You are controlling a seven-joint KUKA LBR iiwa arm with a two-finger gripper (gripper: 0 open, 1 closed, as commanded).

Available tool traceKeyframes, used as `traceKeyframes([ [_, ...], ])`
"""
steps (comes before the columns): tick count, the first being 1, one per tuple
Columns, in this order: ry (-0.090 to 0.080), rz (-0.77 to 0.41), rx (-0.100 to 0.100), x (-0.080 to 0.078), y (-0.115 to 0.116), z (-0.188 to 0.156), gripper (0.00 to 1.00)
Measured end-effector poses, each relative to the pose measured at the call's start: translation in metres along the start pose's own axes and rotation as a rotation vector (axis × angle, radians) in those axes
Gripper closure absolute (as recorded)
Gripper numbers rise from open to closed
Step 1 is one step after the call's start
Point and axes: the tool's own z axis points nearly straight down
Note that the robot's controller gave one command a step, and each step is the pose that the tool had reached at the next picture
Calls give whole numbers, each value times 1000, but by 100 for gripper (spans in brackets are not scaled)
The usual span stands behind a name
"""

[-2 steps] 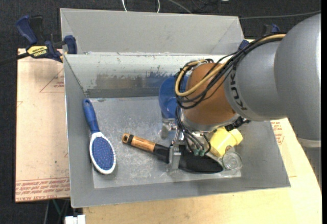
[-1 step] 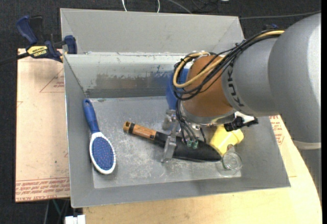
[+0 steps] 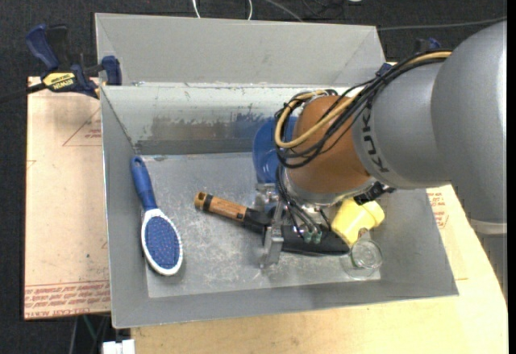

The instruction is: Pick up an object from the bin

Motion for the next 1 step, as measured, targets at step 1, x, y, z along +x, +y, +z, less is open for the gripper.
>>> traceKeyframes([
  [1, -11, 460, -7, -5, 11, -1, 0],
])
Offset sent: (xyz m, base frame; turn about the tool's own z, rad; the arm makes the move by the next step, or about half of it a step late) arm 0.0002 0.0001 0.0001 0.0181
